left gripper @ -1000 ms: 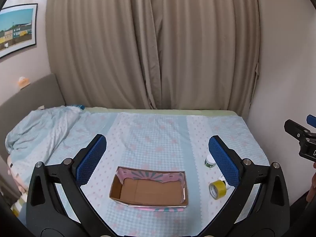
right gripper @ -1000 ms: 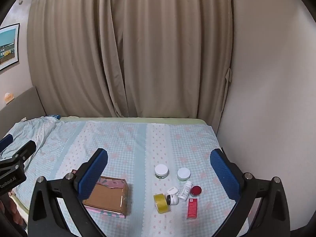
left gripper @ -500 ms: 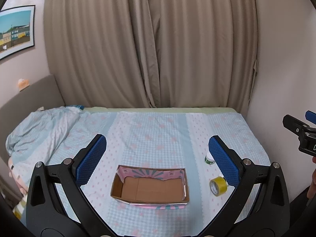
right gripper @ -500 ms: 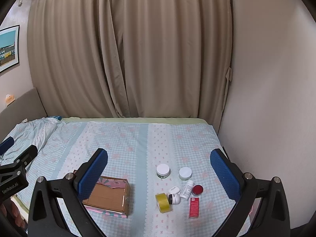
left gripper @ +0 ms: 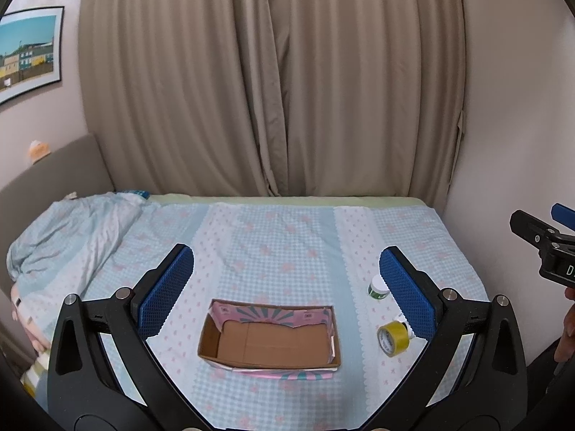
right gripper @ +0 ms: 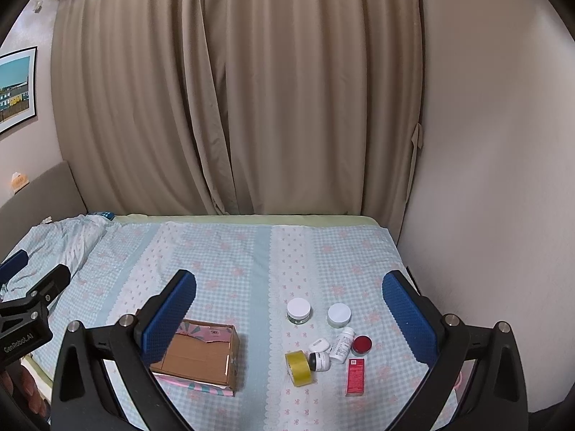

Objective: Organize rigid objects

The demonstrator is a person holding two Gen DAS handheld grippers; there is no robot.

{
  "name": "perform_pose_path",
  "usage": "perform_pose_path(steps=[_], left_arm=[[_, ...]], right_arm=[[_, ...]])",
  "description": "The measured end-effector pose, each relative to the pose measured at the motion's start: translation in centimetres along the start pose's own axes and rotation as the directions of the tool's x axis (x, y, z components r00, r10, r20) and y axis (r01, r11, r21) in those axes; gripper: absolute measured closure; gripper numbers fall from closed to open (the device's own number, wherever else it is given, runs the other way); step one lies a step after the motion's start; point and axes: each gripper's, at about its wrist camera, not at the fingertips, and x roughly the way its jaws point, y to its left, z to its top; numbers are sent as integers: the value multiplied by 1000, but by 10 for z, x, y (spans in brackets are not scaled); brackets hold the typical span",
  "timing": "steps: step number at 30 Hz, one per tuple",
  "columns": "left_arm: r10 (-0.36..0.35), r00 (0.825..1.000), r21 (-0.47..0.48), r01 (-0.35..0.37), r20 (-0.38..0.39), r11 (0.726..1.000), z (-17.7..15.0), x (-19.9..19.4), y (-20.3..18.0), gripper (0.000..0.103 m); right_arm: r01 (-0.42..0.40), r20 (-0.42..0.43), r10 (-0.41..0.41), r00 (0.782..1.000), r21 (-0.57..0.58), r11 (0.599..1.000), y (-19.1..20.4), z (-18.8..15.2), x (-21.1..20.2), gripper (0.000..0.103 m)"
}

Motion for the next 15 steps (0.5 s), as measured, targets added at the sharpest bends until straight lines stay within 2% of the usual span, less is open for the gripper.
perform_pose_path(steps=[15], left_arm=[[3, 1000, -7, -3, -1, 1000, -1, 1, 1, 1]], right_arm=[[8, 9, -8, 1000, -12, 1000, 1, -2, 0, 0]])
